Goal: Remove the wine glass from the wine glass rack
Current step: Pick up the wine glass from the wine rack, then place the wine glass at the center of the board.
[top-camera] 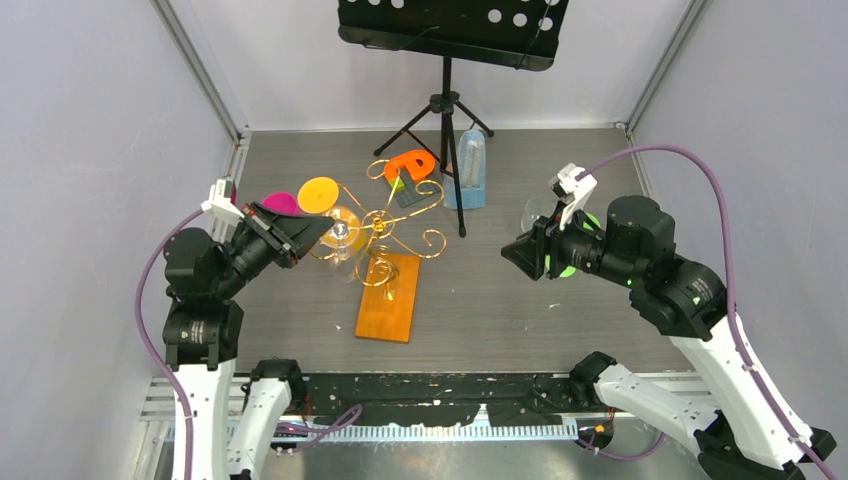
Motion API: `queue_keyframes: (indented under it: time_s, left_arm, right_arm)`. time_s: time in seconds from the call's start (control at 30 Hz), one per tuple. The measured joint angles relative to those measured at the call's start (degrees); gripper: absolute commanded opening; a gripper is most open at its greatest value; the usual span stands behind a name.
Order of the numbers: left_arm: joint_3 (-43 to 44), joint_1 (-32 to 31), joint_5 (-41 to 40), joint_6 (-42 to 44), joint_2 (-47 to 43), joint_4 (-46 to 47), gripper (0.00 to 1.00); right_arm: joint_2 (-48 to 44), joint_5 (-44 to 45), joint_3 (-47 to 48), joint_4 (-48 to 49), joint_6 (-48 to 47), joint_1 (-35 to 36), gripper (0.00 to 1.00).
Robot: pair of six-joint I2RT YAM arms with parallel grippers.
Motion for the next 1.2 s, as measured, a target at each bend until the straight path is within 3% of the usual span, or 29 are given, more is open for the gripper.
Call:
queue_keyframes:
  time_s: [0.53, 1.2]
  left_arm:
    - [-0.1, -10.9, -2.1, 1.1, -1.1, -0.5, 0.00]
    - [0.3, -12.2, -1.1, 9.4, -9.9, -12.8, 0.00]
  right_arm:
    - [-2.5, 1.0, 0.0, -0.5, 0.5, 0.0, 0.48]
    - [-2.6, 1.1, 1.6, -2.6, 1.6, 0.0, 0.49]
